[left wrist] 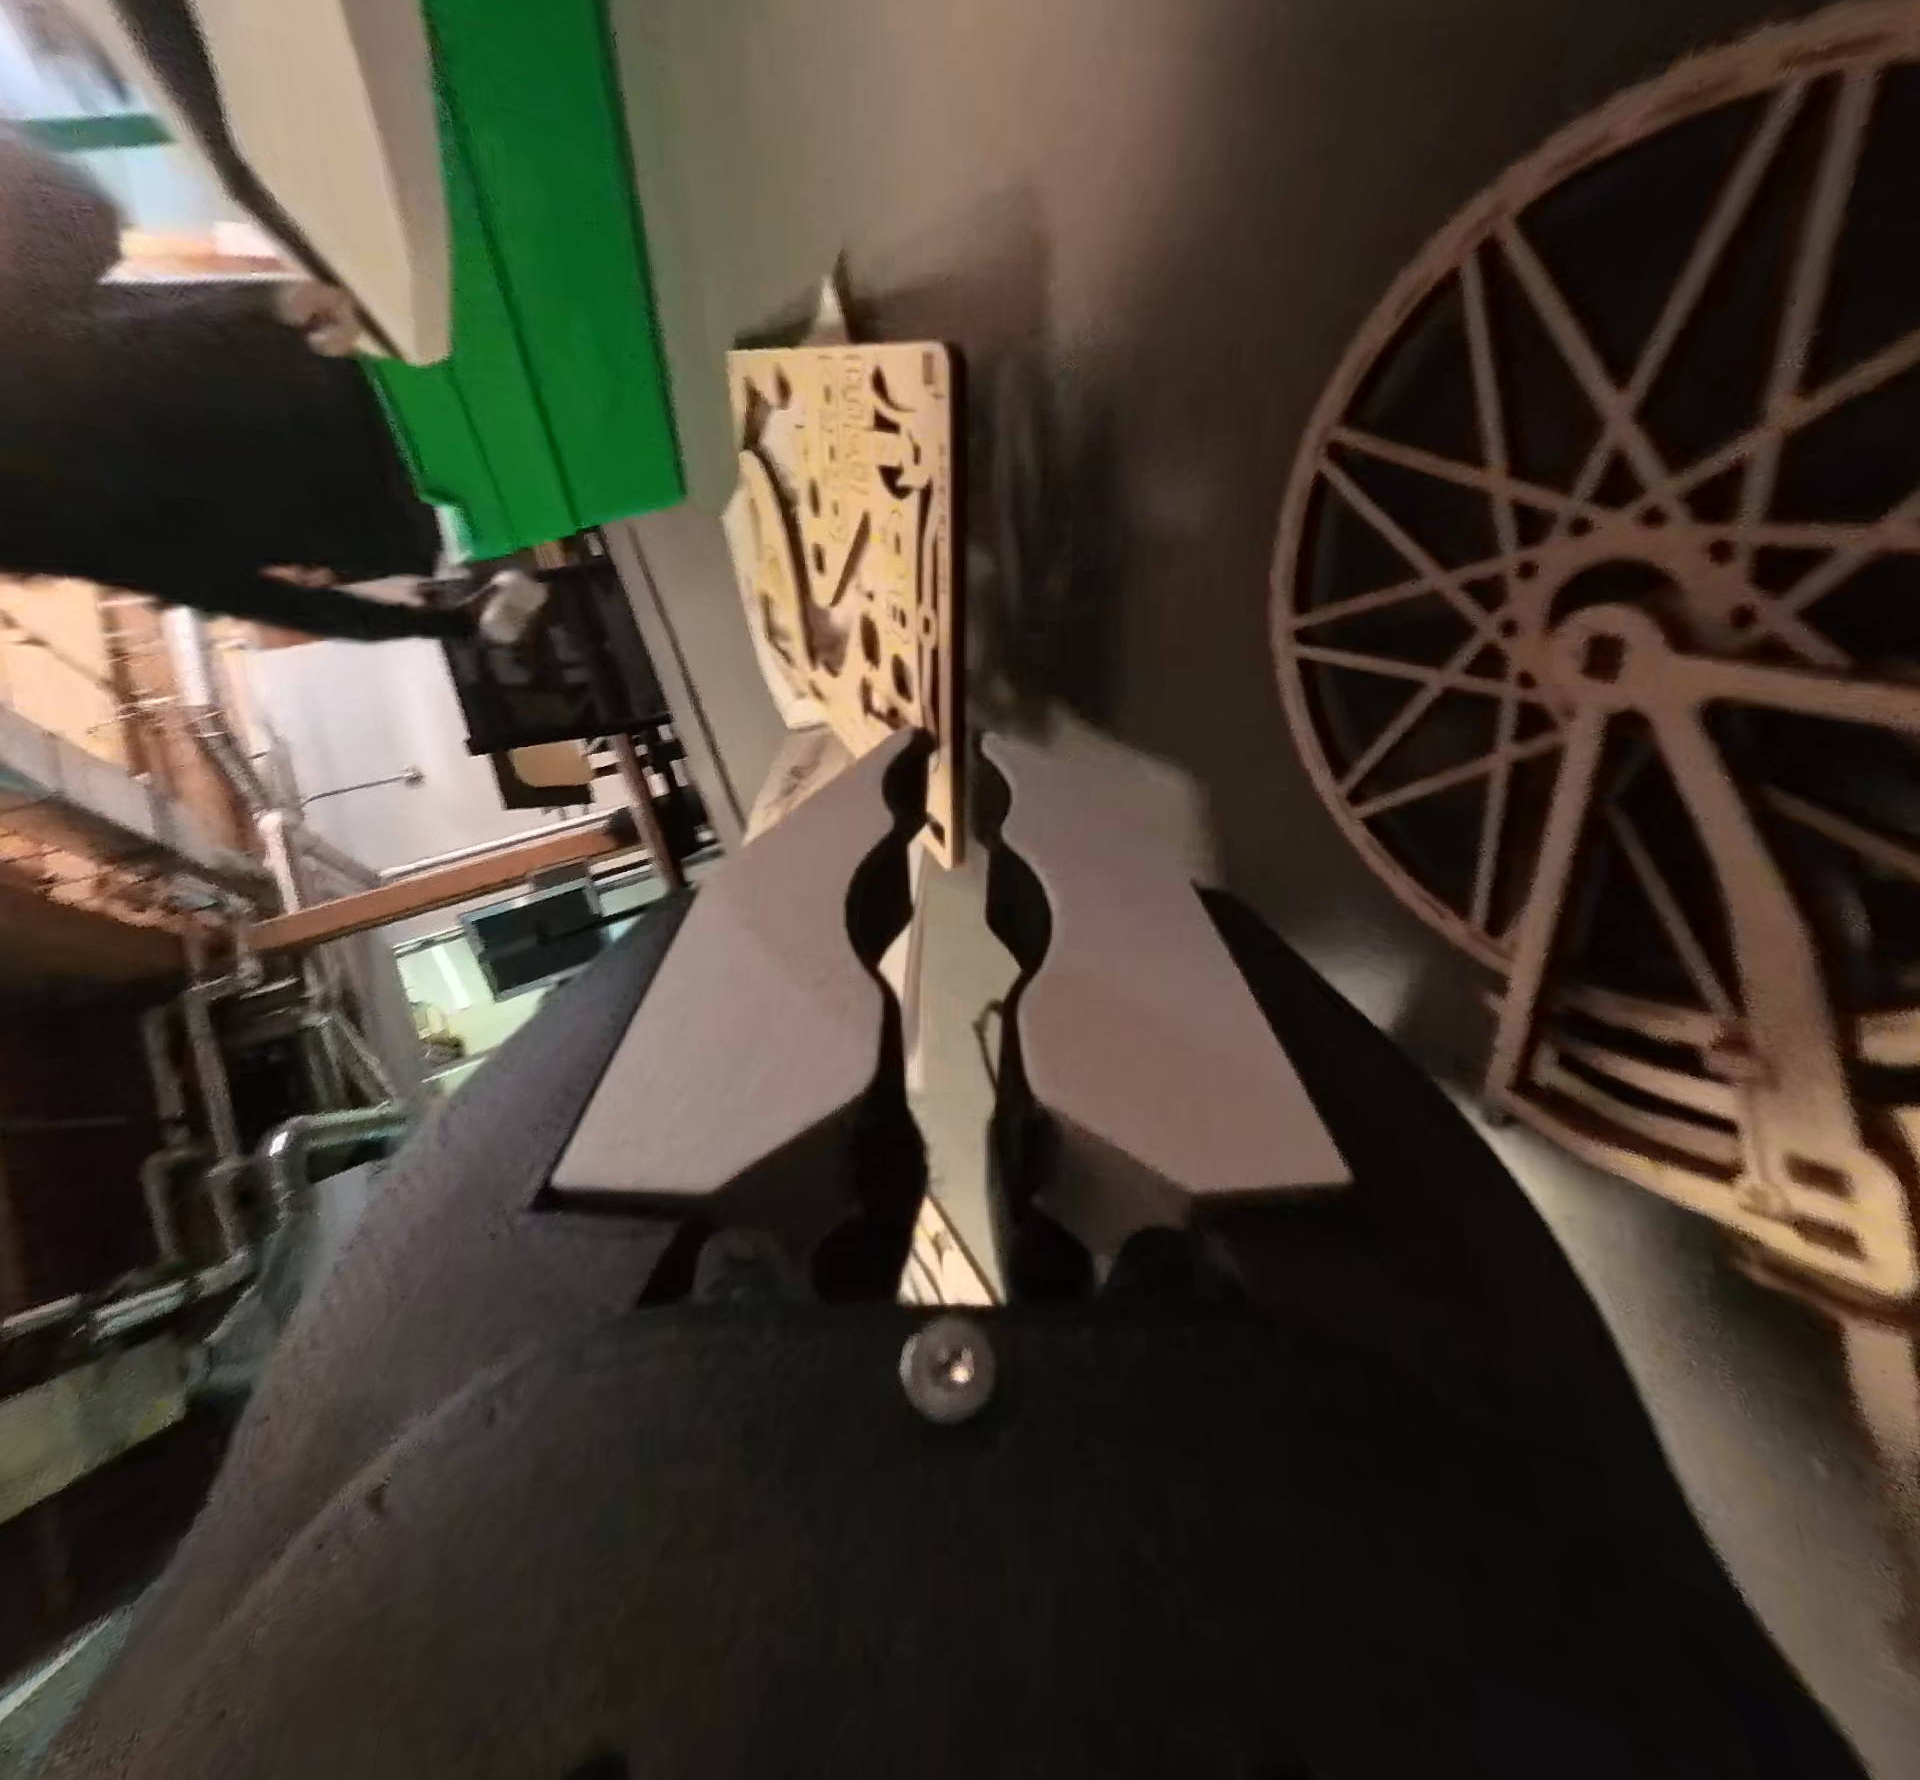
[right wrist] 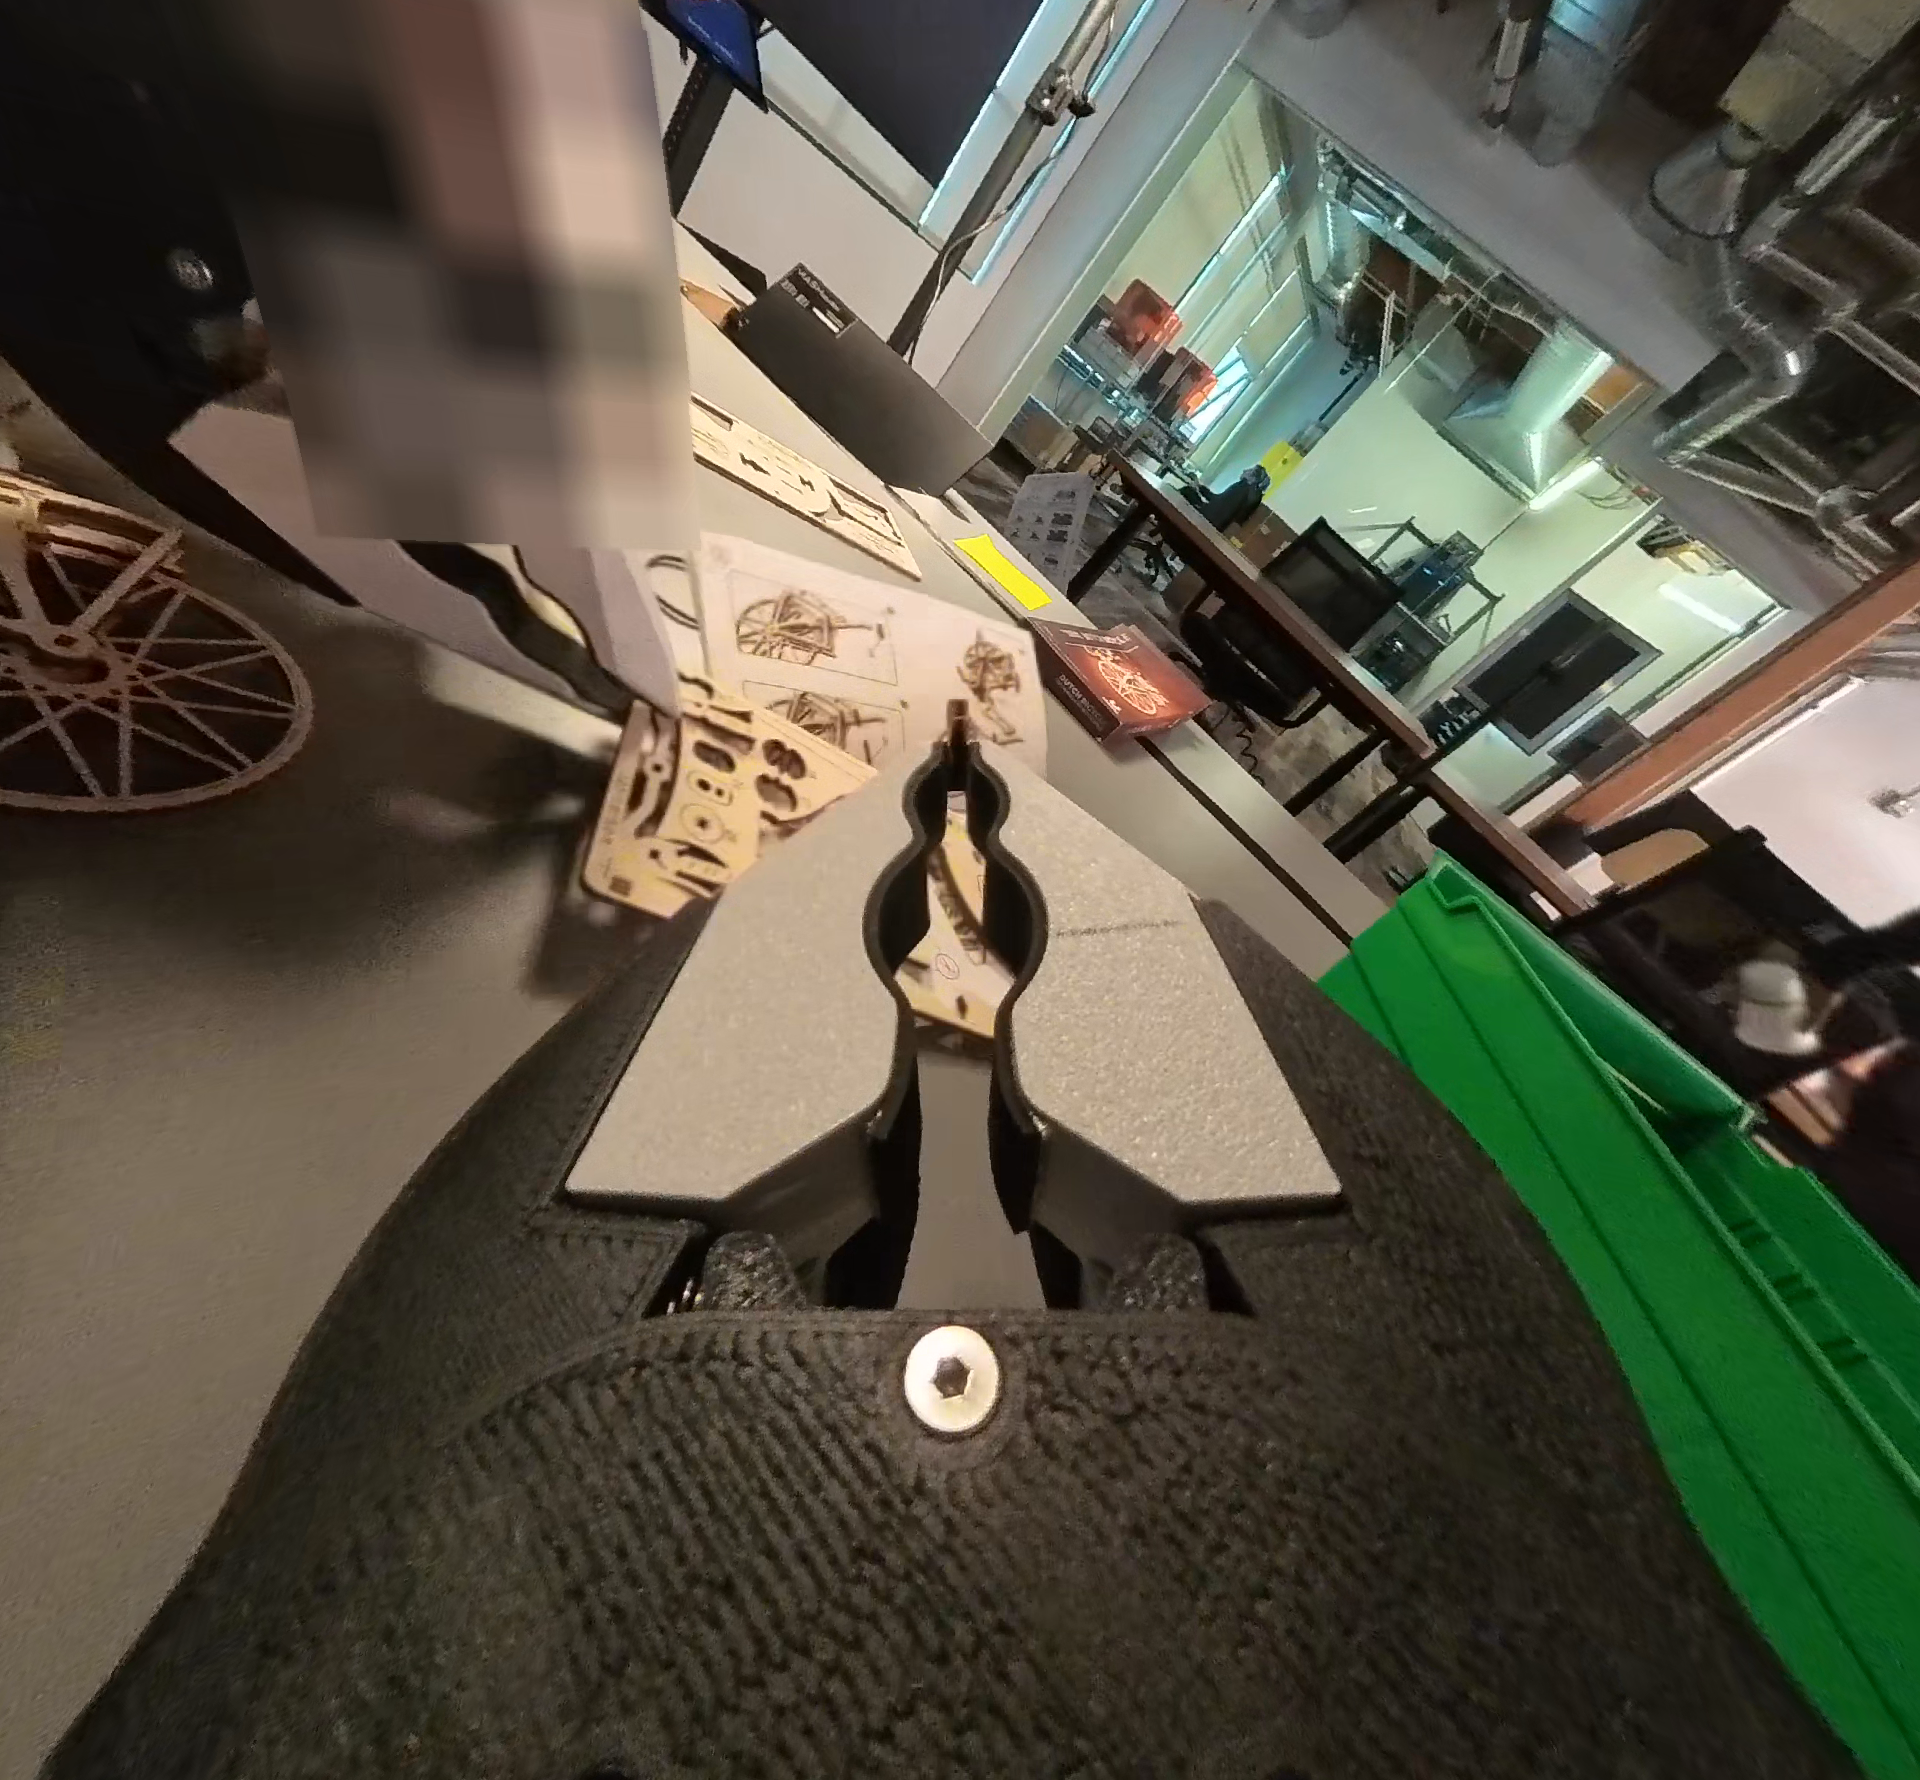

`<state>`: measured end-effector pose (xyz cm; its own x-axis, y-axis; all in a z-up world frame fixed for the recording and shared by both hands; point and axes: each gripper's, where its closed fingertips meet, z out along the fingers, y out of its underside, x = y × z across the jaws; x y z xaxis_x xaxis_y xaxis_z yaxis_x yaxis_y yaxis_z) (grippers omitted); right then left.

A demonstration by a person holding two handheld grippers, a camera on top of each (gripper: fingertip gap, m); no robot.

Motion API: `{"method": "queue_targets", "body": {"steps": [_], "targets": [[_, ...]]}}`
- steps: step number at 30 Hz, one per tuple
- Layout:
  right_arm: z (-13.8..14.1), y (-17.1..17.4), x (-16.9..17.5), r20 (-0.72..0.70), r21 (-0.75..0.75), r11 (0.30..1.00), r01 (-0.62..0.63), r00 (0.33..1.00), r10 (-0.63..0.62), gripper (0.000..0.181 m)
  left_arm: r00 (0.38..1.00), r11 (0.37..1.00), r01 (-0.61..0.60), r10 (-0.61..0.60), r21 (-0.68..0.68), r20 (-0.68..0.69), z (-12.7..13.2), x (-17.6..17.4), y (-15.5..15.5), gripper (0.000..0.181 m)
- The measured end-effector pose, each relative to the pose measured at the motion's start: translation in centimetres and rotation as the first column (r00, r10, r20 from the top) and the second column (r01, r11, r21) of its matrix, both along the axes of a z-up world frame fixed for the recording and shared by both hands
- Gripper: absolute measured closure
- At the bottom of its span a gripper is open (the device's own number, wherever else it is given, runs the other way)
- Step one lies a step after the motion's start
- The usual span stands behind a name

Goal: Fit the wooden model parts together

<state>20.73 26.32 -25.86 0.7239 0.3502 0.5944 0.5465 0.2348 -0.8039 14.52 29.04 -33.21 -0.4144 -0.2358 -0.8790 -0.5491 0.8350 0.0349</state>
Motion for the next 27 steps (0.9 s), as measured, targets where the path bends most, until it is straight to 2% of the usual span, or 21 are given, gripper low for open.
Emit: {"method": "queue_targets", "body": {"steps": [3, 7, 10, 13, 16, 20, 24, 27], "targets": [[0.2, -0.1, 0.1, -0.007, 0.009, 1.000, 0.002, 1.000, -0.002, 0.181, 0.991, 1.000, -0.027, 0.025, 0.014, 0.135, 2.5, 0.2, 0.0, 0.178], [0.4, -0.2, 0.1, -0.014, 0.014, 1.000, -0.001, 1.000, 0.001, 0.181, 0.930, 0.998, -0.056, 0.062, -0.027, 0.362, 7.6, -1.3, -0.2, 0.179], [0.5, -0.3, 0.0, -0.011, 0.022, 1.000, -0.006, 1.000, 0.007, 0.181, 0.871, 0.992, -0.124, 0.098, 0.022, 0.481, 11.3, -4.2, 0.6, 0.179], [0.5, -0.4, -0.1, -0.007, 0.025, 1.000, -0.011, 1.000, 0.011, 0.181, 0.815, 0.949, -0.309, 0.233, 0.058, 0.530, 13.3, -9.2, 4.6, 0.180], [0.3, -0.4, -0.3, 0.000, 0.020, 1.000, -0.015, 1.000, 0.015, 0.181, 0.751, 0.843, -0.535, 0.447, 0.051, 0.485, 11.7, -15.6, 11.4, 0.180], [0.1, -0.3, -0.4, 0.012, 0.013, 1.000, -0.017, 1.000, 0.017, 0.181, 0.694, 0.689, -0.710, 0.648, 0.147, 0.313, 6.8, -22.8, 18.8, 0.179], [0.0, -0.2, -0.3, 0.014, 0.007, 1.000, -0.010, 1.000, 0.010, 0.181, 0.611, 0.596, -0.791, 0.760, 0.138, 0.223, 3.8, -26.7, 22.1, 0.180], [-0.1, -0.1, -0.3, 0.016, 0.000, 1.000, -0.008, 1.000, 0.008, 0.181, 0.526, 0.530, -0.848, 0.833, 0.023, 0.174, 2.3, -28.2, 23.3, 0.178]]}}
